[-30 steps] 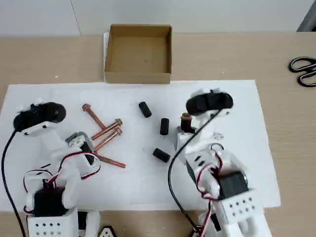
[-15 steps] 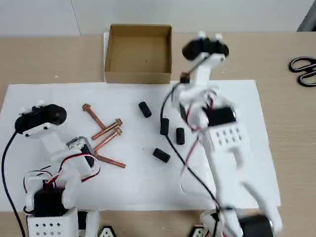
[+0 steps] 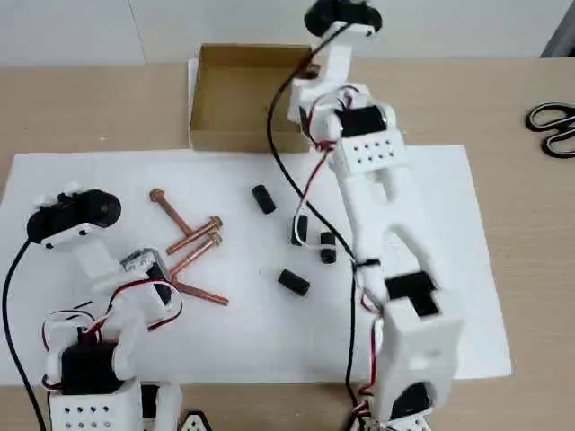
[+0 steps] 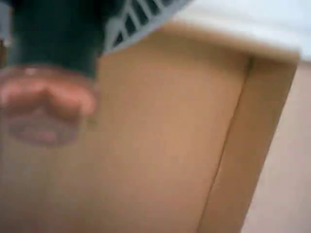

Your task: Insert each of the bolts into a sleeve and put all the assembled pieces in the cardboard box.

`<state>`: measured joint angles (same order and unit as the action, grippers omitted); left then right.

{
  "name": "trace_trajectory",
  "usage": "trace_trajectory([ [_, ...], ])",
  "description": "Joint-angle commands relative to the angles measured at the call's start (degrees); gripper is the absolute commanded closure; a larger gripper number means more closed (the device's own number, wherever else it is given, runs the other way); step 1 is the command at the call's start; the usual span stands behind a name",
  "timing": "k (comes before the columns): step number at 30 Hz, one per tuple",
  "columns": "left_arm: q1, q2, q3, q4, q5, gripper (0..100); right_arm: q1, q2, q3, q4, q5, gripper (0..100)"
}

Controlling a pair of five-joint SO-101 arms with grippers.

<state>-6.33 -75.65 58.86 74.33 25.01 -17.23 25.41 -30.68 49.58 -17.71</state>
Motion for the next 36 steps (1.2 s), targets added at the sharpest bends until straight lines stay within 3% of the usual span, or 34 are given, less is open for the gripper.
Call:
trace_trajectory([
  [1, -0.09, -0.7, -0.66, 0.44, -0.44, 99, 0.13, 4.97, -12.48, -1.63, 0.53, 99.5],
  [18, 0.09, -0.7, -3.03, 2.81, -0.62, 99, -0.4, 34.51, -39.12, -7.52, 0.53, 99.4],
  [26, 0.09, -0.7, -3.12, 3.78, -0.62, 99, -0.4, 41.19, -46.95, -7.34, 0.62, 99.1],
  [31, 0.09, -0.7, -3.12, 3.96, -0.62, 99, -1.01, 42.86, -48.18, -7.08, 7.21, 99.1],
  [36, 0.09, -0.7, -2.95, 3.96, -0.62, 99, -1.36, 42.51, -48.26, -7.08, 8.18, 99.1],
])
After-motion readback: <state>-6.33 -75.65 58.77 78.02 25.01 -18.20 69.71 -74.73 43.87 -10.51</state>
